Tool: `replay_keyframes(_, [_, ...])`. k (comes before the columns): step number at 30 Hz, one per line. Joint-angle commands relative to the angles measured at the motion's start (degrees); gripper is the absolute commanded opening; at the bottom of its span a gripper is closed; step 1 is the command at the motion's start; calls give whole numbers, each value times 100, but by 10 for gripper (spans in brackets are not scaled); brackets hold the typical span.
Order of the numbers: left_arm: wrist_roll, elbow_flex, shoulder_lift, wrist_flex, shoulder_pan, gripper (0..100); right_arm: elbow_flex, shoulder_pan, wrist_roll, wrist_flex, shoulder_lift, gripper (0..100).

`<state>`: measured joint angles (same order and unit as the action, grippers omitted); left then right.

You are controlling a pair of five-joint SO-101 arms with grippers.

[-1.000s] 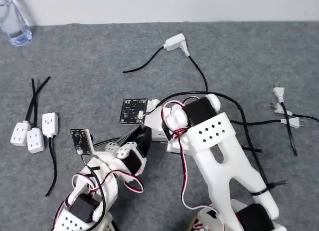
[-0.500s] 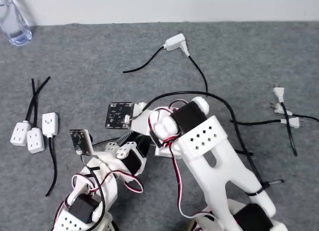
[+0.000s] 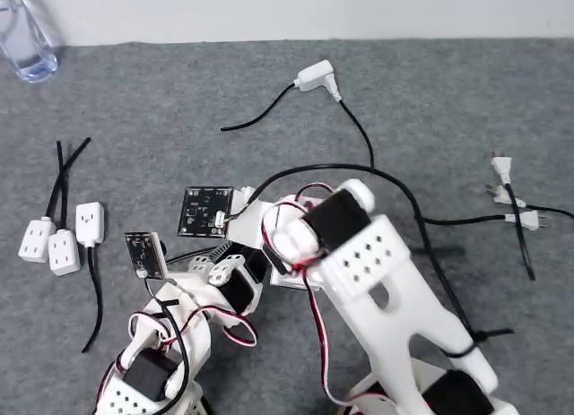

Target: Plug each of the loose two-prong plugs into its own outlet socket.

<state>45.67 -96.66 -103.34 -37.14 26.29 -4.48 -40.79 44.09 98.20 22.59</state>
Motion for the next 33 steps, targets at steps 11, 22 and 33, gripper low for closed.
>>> replay_keyframes(11, [35,31,-62,-70,53,80,510,-84,-167,48,541,9])
replay_keyframes(22, [35,31,-53,-70,53,80,519,-119,-448,-207,576,9])
replay_keyframes(33, [35,31,-53,-149,53,80,527,-268,-527,-374,576,9])
